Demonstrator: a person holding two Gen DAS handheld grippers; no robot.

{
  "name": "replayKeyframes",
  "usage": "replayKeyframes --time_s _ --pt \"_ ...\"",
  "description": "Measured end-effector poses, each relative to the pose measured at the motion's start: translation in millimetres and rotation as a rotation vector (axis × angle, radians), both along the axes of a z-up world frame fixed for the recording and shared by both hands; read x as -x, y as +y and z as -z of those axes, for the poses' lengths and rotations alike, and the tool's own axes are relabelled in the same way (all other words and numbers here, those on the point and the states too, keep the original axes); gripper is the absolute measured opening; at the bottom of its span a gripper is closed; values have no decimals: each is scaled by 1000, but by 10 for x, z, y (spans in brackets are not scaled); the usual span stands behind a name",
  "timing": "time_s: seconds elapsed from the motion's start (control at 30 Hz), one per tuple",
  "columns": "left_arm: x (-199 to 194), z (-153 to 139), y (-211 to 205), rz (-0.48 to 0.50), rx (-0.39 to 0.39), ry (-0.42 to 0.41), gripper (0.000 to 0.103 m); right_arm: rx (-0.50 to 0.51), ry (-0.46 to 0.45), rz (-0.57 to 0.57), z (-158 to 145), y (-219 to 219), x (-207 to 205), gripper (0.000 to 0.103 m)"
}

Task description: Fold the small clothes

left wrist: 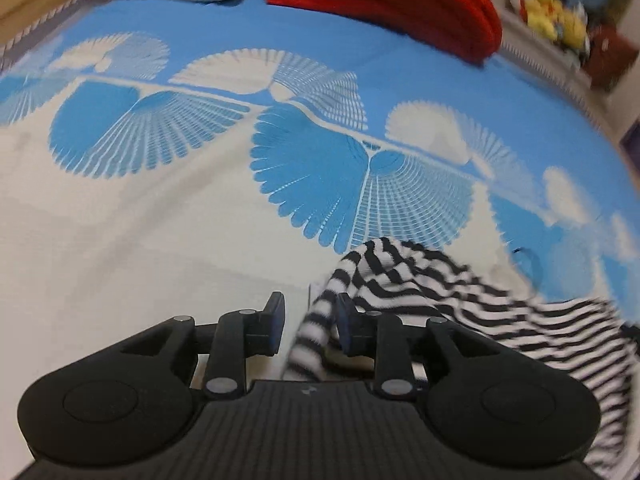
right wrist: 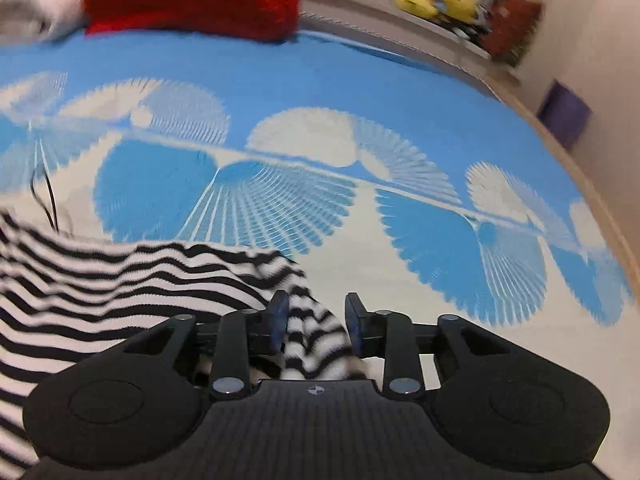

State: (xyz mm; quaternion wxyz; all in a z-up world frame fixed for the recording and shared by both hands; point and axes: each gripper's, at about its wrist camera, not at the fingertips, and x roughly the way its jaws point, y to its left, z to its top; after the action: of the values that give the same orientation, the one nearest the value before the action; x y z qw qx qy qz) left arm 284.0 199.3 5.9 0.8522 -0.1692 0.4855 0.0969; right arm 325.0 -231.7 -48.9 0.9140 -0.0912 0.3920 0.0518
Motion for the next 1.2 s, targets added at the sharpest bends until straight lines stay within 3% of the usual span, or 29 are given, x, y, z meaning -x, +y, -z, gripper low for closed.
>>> replayKeyframes --time_s 0.1,0.2,0.3,0.4,0.47,0.53,0.6,0.73,0.8,0.83,0.87,0.9,0.93,1.07,1.13,1.2 --pt "301 -308 161 -36 65 23 30 -144 8 35 -330 -340 280 36" --pt "735 -572 282 -45 115 -18 30 -299 41 85 -576 -679 610 43" --pt "1192 -564 394 -88 167 -36 30 -394 91 117 -619 -920 976 43" --pt "1421 -241 457 -106 278 10 30 -415 150 138 -431 -1055 1255 43" --pt "1448 -4 466 -116 365 133 30 -427 212 176 -212 -1123 1371 43" --pt "1436 19 447 -111 357 120 34 -453 317 213 -55 -1169 1391 43" --pt "1409 58 411 -90 351 135 42 -484 332 219 6 -1172 1408 43" --pt "1433 140 394 -93 381 163 43 -426 384 209 149 -1074 1418 43" --pt "1431 153 372 -80 390 164 36 -432 396 217 180 -1065 1425 43" --pt "1439 165 361 -57 397 159 17 -439 395 218 188 -1067 1429 43" --pt "1440 148 326 -22 388 152 4 -451 392 215 186 -1077 1433 34" --pt "1458 135 315 -2 362 140 4 -475 392 204 182 -1099 1431 23" --pt "1475 90 320 2 336 118 3 -501 382 195 154 -1123 1436 0" --pt "1713 -233 550 -74 384 -101 2 -672 210 229 -183 -1393 1574 0" --pt "1741 -182 527 -68 311 -28 2 -635 190 252 -229 -1461 1628 0" --pt "1703 125 484 -73 292 182 2 -569 282 268 -92 -1447 1602 0"
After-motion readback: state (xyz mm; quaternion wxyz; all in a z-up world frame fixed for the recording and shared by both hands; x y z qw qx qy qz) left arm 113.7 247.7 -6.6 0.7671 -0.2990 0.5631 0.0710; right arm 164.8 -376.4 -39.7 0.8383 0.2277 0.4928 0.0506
